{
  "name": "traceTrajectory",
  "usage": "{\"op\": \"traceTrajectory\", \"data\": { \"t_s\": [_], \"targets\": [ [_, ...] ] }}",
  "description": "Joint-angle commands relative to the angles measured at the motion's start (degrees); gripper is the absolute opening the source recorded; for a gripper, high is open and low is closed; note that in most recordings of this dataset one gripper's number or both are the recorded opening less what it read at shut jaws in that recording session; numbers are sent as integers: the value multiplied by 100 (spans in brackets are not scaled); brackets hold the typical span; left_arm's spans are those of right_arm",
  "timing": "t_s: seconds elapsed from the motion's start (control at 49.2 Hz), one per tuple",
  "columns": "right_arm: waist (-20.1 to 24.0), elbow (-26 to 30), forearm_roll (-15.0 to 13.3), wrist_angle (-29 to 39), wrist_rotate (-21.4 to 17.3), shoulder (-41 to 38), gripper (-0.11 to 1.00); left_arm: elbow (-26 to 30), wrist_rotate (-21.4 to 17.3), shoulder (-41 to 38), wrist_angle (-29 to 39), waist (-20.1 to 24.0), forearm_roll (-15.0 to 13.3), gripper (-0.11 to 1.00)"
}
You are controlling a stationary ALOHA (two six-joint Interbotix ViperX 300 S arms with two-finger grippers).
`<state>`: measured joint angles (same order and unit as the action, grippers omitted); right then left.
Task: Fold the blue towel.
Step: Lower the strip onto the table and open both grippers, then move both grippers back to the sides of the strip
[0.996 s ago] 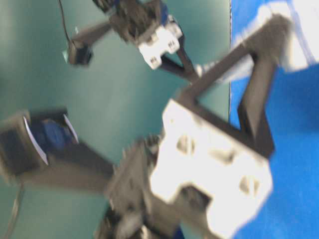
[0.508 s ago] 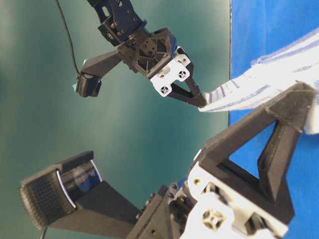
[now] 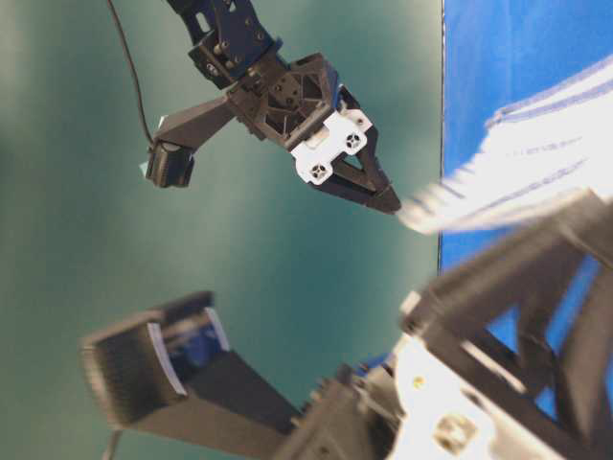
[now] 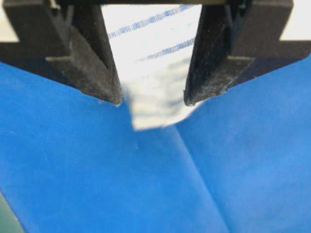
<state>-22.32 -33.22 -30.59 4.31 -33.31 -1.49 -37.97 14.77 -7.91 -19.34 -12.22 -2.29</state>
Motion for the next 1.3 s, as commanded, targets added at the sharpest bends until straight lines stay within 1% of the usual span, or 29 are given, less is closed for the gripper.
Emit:
{"op": "traceTrajectory", "data": {
  "t_s": [0.0,0.061,0.142,0.244,0.345,0.467,0.61,0.711,0.772,0.853,0.975,1.28],
  "targets": [
    [18,0,-18,0,9,255,60,-44,62,343,281,-18,-9,64],
    [18,-105,-18,0,9,404,58,-193,123,598,598,-18,-9,63],
    [18,-290,-18,-9,9,668,58,-387,132,905,861,-18,-9,63],
    [35,-606,-26,-44,-9,1081,58,-703,123,1354,1002,0,18,63],
    [105,-1046,-18,-149,-35,1573,58,-1028,123,1793,993,70,18,63],
    [299,-1573,9,-369,-105,2109,58,-1318,114,2215,905,185,18,63],
    [694,-2057,62,-466,-114,2777,57,-1600,62,2496,615,308,26,63],
    [1037,-2285,88,-466,-114,3190,57,-1749,53,2646,413,387,35,63],
    [1213,-2382,114,-475,-114,3357,57,-1802,44,2698,325,439,35,63],
    [1327,-2470,149,-475,-114,3454,57,-1837,26,2733,255,510,35,63],
    [1327,-2461,176,-457,-114,3393,57,-1802,26,2707,255,633,35,63],
    [1327,-2408,167,-448,-105,3270,57,-1767,18,2681,255,773,44,63]
  ]
}}
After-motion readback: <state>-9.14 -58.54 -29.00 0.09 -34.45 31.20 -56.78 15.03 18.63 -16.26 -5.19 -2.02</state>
